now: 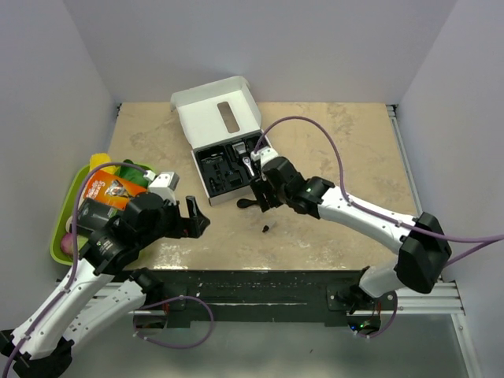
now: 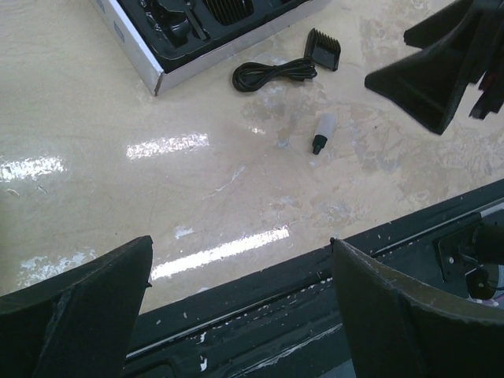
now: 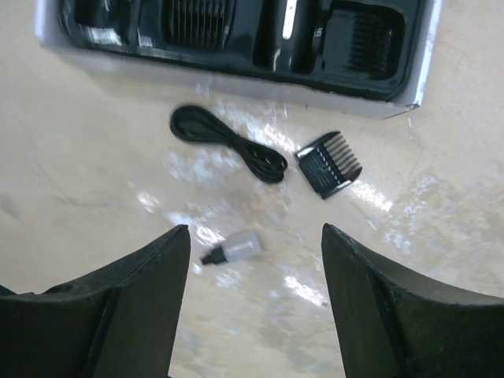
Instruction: Sort the hair-cutting tools
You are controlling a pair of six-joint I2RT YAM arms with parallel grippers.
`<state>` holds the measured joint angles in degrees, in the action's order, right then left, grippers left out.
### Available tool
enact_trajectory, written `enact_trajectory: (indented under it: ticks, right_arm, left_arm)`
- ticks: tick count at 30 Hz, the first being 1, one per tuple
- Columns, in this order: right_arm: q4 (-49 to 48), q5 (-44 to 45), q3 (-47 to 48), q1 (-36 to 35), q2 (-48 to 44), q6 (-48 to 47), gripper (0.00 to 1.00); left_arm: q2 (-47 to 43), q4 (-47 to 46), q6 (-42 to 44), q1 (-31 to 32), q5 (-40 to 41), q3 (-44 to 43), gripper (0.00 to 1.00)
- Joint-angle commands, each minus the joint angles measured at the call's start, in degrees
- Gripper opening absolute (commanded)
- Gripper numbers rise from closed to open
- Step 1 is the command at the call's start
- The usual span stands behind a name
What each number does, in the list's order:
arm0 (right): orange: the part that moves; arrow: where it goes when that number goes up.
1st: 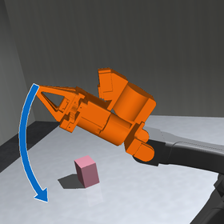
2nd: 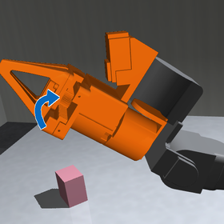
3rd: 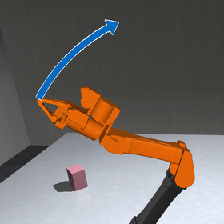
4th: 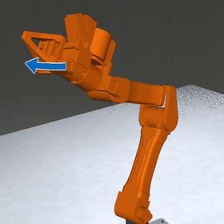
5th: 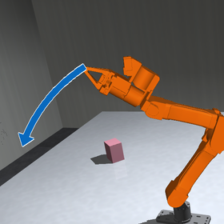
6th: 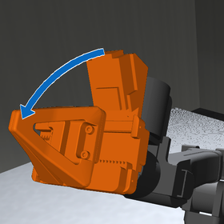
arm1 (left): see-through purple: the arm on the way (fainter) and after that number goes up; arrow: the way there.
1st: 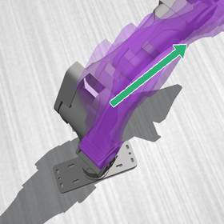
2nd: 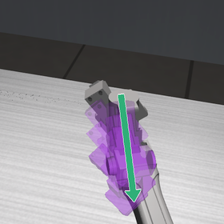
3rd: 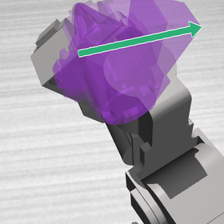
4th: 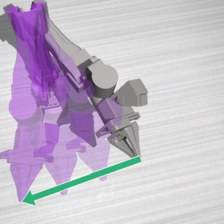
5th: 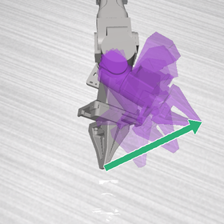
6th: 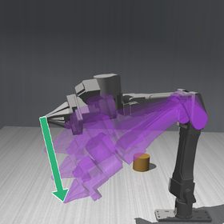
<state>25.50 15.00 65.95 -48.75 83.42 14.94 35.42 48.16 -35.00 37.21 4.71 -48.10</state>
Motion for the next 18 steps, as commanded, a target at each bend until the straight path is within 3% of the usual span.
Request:
enact_trajectory:
  ticks: [1,5,9,12,15,18]
  right_arm:
    - [-3.01,-1.39,-2.85,-0.82,-0.81,-18.79,0.70]
    - [3.77,1.60,-0.47,-0.91,4.90,-16.53,0.66]
    - [0.35,-1.81,-6.18,-0.91,2.99,-9.77,0.61]
    - [0.16,-3.49,-8.82,-1.08,2.10,-3.53,0.52]
    - [1.66,-3.14,-10.66,-2.31,1.31,2.09,0.36]
    - [1.84,-2.70,-12.69,-3.54,-1.58,5.61,0.09]
  left_arm:
    - [-0.61,-0.09,-1.38,0.14,0.65,-1.83,0.98]
    - [-0.62,-0.52,-1.73,0.14,-0.05,-1.12,0.98]
    - [-0.87,-0.53,-2.00,0.14,0.03,-1.12,0.98]
    - [-1.58,-0.26,-2.61,0.14,0.30,-0.95,0.98]
    - [-2.11,-0.17,-2.79,0.14,0.56,-0.42,0.98]
    - [-2.11,-0.17,-2.96,0.14,0.48,0.11,0.98]
